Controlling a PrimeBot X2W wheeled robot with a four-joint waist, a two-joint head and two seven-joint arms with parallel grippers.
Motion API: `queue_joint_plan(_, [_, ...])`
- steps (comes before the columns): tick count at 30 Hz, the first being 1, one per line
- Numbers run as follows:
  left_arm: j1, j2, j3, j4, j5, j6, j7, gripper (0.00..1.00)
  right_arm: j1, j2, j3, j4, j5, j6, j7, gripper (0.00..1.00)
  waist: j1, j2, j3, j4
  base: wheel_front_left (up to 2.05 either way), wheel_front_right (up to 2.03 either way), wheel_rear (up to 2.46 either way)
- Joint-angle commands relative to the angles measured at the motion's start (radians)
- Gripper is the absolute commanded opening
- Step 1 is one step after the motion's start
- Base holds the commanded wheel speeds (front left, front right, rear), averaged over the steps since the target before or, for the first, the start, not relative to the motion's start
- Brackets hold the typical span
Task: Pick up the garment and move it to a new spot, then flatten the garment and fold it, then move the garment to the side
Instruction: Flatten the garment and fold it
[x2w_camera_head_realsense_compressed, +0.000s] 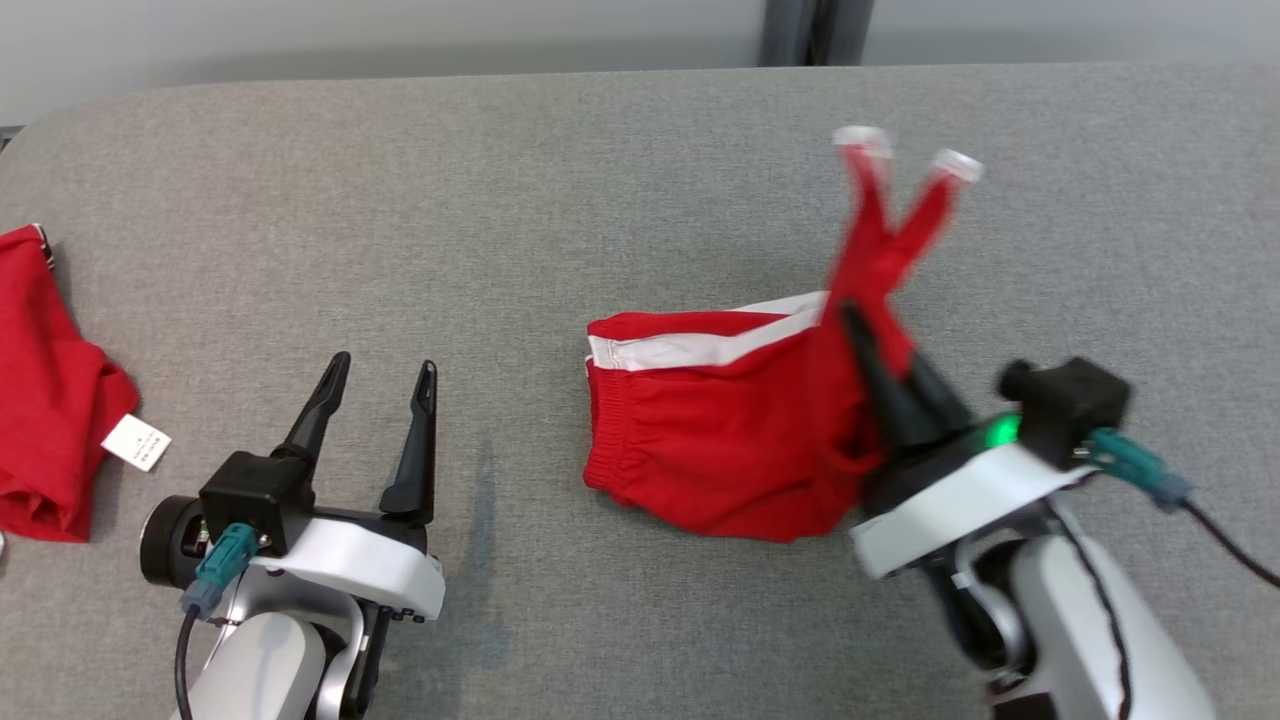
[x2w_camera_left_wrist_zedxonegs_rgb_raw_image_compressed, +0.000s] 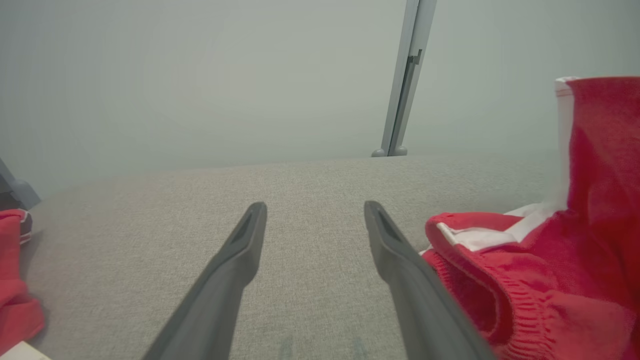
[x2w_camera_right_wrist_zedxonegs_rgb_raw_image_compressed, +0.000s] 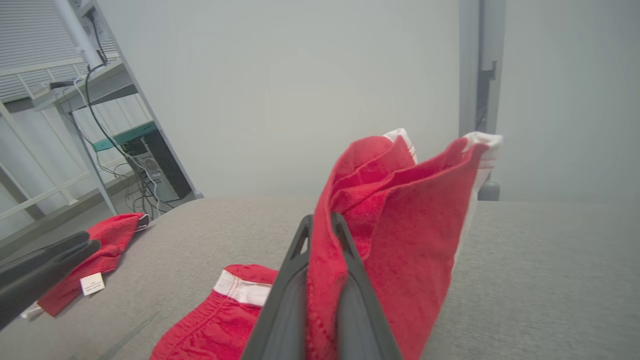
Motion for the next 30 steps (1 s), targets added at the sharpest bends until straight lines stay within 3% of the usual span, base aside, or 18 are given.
queue_joint_plan(1, [-0.014, 0.002, 0.001, 0.002, 0.005, -0.003, 0.000, 1.00, -0.007, -0.001, 0.012, -0.006, 0.012, 0.000, 0.004, 0.00, 0.0000, -0.0001, 0.000, 0.005, 0.00, 0.00, 0.00])
queue_joint_plan(8, [-0.024, -0.020, -0.015, 0.023, -0.004, -0.011, -0.014, 1.00, -0.044, -0.003, 0.260, 0.066, 0.097, 0.000, 0.034, 0.00, 0.0000, -0.0001, 0.005, 0.048, 0.00, 0.00, 0.00])
queue_joint_plan(15, [-0.033, -0.030, -0.024, 0.045, -0.007, -0.017, -0.026, 1.00, -0.074, -0.003, 0.351, 0.205, 0.126, 0.000, 0.009, 0.00, 0.0000, -0.0001, 0.016, 0.069, 0.00, 0.00, 0.00])
queue_joint_plan(16, [-0.033, -0.031, -0.025, 0.047, -0.008, -0.016, -0.027, 1.00, -0.079, -0.002, 0.359, 0.211, 0.132, 0.000, -0.001, 0.17, 0.0000, -0.0001, 0.016, 0.070, 0.00, 0.00, 0.00])
queue_joint_plan(17, [-0.033, -0.032, -0.025, 0.049, -0.008, -0.016, -0.029, 1.00, -0.081, -0.002, 0.365, 0.217, 0.137, 0.000, -0.007, 0.45, 0.0000, -0.0001, 0.016, 0.069, 0.00, 0.00, 0.00])
queue_joint_plan(18, [-0.033, -0.031, -0.025, 0.052, -0.009, -0.015, -0.030, 1.00, -0.082, -0.002, 0.371, 0.224, 0.139, 0.000, -0.012, 0.94, 0.0000, -0.0001, 0.016, 0.068, 0.00, 0.00, 0.00])
queue_joint_plan(19, [-0.033, -0.031, -0.026, 0.054, -0.009, -0.015, -0.030, 1.00, -0.084, -0.002, 0.375, 0.226, 0.143, 0.000, -0.018, 1.00, 0.0000, -0.0001, 0.015, 0.067, 0.00, 0.00, 0.00])
queue_joint_plan(26, [-0.022, -0.027, -0.029, 0.062, -0.011, -0.009, -0.030, 1.00, -0.042, -0.002, 0.419, 0.147, 0.159, 0.000, -0.060, 1.00, 0.0000, -0.0001, -0.012, 0.054, 0.00, 0.00, 0.00])
queue_joint_plan(30, [-0.006, -0.017, -0.020, 0.060, -0.012, 0.006, -0.032, 1.00, 0.005, -0.003, 0.375, 0.067, 0.136, 0.000, -0.083, 1.00, 0.0000, -0.0001, -0.037, 0.041, 0.00, 0.00, 0.00])
